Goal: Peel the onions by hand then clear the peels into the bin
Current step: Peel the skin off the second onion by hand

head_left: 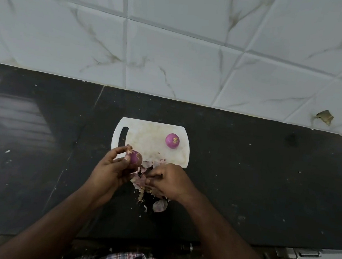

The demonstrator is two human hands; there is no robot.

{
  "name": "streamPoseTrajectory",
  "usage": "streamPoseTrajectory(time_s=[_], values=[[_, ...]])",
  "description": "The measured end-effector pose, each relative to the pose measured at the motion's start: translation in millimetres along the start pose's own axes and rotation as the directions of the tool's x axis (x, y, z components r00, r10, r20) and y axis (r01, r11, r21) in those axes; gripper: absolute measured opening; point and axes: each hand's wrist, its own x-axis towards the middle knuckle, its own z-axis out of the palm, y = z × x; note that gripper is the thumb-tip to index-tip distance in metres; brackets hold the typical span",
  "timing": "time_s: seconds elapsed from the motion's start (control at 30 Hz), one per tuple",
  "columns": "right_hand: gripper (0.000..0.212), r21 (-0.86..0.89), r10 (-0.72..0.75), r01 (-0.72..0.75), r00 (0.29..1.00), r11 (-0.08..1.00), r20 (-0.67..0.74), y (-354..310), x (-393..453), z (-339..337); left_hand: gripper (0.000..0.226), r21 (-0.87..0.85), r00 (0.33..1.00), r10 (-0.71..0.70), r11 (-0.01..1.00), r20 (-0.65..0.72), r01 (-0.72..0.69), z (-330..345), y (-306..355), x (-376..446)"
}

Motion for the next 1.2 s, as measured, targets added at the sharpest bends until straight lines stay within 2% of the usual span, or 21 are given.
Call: streamPoseTrajectory(time_s=[0.07, 0.13, 0.2, 0.33, 0.43, 0.53, 0.77, 1.07, 1.13, 1.2], values=[[0.033, 0.092, -0.01, 0.018, 0.997, 0.996, -0.082, -6, 1, -2, 0.023, -0.022, 1.0, -0.03, 0.999, 0.006, 0.03, 0, 1, -2], [0.057, 0.233, -0.005, 0.041, 0.988, 0.972, -0.153, -12, 4, -1, 0.021, -0.028, 0.998, -0.052, 0.998, 0.029, 0.053, 2, 6, -3], [0.07, 0.286, -0.023, 0.061, 0.991, 0.956, -0.133, -19, 8, 2, 0.017, -0.011, 0.995, -0.072, 0.997, 0.075, 0.073, 8, 12, -5], [0.049, 0.242, -0.056, 0.115, 0.97, 0.963, -0.238, -26, 13, 9, 0.009, 0.049, 0.99, -0.107, 0.993, 0.096, 0.103, 18, 21, -4], [0.047, 0.288, -0.008, 0.091, 0.961, 0.953, -0.276, -24, 11, 11, 0.009, 0.098, 0.993, -0.097, 0.991, 0.07, 0.09, 22, 22, 0], [0.043, 0.317, 0.034, 0.072, 0.948, 0.946, -0.317, -23, 11, 12, 0.012, 0.075, 0.996, -0.083, 0.994, 0.04, 0.08, 25, 18, 4], [0.028, 0.258, 0.06, 0.056, 0.905, 0.964, -0.421, -24, 8, 14, 0.017, 0.043, 0.998, -0.068, 0.997, 0.006, 0.067, 27, 12, 6], [0.01, 0.335, 0.149, 0.011, 0.881, 0.942, -0.448, -16, 8, 18, 0.017, 0.021, 0.996, -0.085, 0.996, -0.002, 0.085, 29, 7, 5], [0.011, 0.417, 0.18, 0.0, 0.902, 0.909, -0.393, -13, 9, 16, 0.015, 0.015, 0.996, -0.09, 0.996, 0.008, 0.09, 28, 6, 4], [0.021, 0.514, 0.219, -0.028, 0.923, 0.857, -0.316, -11, 10, 15, 0.013, 0.011, 0.996, -0.089, 0.996, 0.027, 0.089, 27, 5, 3]])
